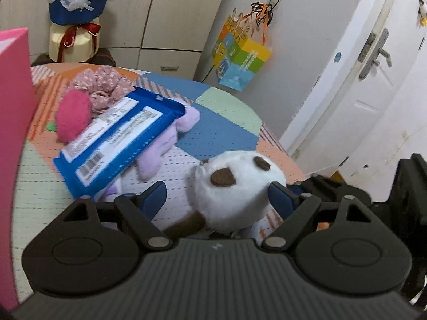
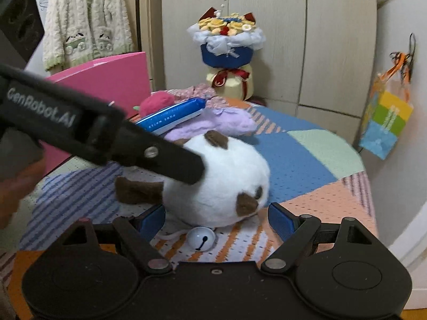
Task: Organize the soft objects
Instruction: 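Close both tools on the white-and-brown plush toy from either side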
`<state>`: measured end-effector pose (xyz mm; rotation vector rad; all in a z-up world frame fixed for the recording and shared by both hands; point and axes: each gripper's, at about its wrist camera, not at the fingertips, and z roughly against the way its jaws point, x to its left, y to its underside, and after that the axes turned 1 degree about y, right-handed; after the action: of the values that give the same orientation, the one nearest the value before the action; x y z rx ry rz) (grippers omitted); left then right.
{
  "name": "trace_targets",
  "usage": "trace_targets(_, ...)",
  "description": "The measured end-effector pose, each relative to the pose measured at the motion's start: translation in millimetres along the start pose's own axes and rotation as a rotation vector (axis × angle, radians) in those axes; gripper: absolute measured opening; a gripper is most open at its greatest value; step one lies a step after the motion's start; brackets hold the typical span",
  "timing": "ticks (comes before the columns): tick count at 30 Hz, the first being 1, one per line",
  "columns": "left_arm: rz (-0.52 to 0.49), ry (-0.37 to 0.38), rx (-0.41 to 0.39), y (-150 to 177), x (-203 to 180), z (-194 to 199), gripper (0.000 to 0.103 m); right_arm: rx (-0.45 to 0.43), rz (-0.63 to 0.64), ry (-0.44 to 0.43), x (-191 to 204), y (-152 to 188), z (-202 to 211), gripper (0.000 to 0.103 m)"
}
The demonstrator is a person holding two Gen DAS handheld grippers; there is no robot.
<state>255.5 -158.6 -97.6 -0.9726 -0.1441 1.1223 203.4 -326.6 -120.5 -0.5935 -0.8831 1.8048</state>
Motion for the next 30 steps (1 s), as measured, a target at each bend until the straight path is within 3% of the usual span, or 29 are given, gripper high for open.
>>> trace_targets(4, -0.010, 0.011, -0.031, 2.2, -4.0, -5.4, 0.079, 0.007, -0.041, -0.014, -4.1, -2.8, -3.7, 0.087)
trace_targets(6, -0.010, 0.024, -0.032, 2.2, -5.0, -6.7, 0.073, 0.003, -0.051, -0.021, -4.7, -3.5, -4.1, 0.087)
trace_targets(8, 0.000, 0.049, -0.017, 1.8, -4.8, -7.7, 0.060, 0.002, -0.043, -0.008, -2.4, -3.0, -4.8, 0.081)
trace_targets(11, -0.009, 0.036, -0.006, 3.2, -8.2, -5.8, 0.058, -0.005, -0.043, -0.009, 1.1, -1.2, -2.6, 0.070)
trace_targets(30, -0.122, 0.005, -0.015, 27.8, -37.5, 68.4, 0.058, -0.024, -0.052, 0.033, 52.0, 0.8, 52.8, 0.070)
